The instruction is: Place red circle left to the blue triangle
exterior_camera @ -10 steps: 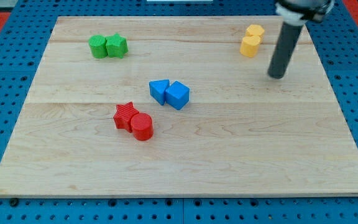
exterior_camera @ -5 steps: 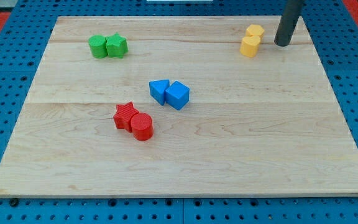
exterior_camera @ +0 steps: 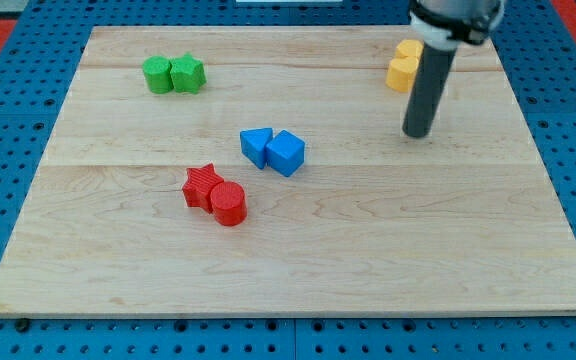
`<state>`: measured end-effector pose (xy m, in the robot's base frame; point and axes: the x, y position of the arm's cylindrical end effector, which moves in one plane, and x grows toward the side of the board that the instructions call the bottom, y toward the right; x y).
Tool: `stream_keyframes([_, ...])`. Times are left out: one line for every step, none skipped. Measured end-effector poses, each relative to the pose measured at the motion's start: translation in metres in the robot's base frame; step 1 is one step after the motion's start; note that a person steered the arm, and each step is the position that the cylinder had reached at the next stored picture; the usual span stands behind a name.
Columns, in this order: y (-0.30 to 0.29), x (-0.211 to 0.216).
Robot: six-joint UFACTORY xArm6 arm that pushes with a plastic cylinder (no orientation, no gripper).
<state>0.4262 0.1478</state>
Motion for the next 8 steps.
stream_keyframes([-0.028, 0.061])
stream_keyframes([-0.064, 0.073])
stream_keyframes([-0.105, 0.099])
stream_keyframes([-0.165, 0.114])
stream_keyframes([-0.219, 0.090])
stream_keyframes([-0.242, 0.054])
stream_keyframes([-0.251, 0.032])
stream_keyframes([-0.269, 0.025])
